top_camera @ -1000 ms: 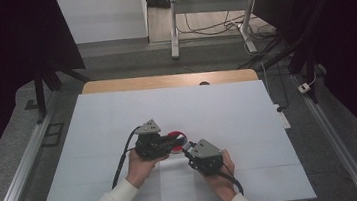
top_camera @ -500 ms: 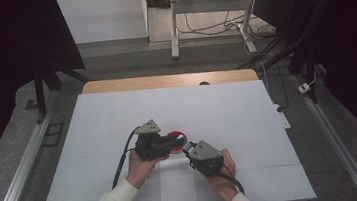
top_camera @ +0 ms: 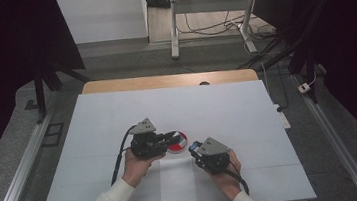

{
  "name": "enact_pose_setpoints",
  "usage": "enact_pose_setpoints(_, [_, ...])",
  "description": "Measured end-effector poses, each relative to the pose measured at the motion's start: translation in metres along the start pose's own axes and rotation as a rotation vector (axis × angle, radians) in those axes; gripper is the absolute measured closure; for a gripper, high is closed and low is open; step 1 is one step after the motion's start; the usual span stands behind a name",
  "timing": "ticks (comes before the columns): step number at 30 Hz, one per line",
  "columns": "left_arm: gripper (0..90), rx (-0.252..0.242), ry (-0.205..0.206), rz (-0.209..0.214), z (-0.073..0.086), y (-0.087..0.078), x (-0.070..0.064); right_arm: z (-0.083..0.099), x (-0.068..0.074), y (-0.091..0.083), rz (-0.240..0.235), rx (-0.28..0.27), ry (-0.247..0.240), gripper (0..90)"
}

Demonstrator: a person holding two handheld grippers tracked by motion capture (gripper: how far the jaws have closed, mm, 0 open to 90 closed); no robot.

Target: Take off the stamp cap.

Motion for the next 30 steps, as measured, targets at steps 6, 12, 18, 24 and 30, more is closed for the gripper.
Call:
enact_pose_setpoints(6, [76.2,0.000,-0.001,-0.006,0.000,0.000,0.001,0.003,-0.007,-0.004,-0.001,-0.009,0.010,66.2])
enact_pose_setpoints(12, [76.1,-0.001,-0.002,-0.003,0.000,-0.001,0.000,0.005,-0.016,-0.012,-0.011,-0.026,0.034,66.1])
enact_pose_setpoints(18, [76.1,0.006,-0.002,-0.002,0.001,0.000,0.001,0.010,-0.024,-0.019,-0.010,-0.028,0.044,66.1])
enact_pose_setpoints(24, [76.1,0.006,-0.001,-0.003,0.001,0.000,0.001,0.014,-0.032,-0.026,-0.013,-0.039,0.050,66.0])
enact_pose_setpoints(30, [76.1,0.012,0.004,-0.007,0.001,0.000,0.001,0.021,-0.043,-0.037,0.008,-0.039,0.064,66.0])
Point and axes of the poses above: each handheld gripper's, and its own axes: y roughly forward along the jaws, z roughly out of its underside, x roughly to its left, the point moved 4 cm from there along y, roughly forward along the jaws, and after that the axes turned 4 degrees about -x, right-handed, at the moved point
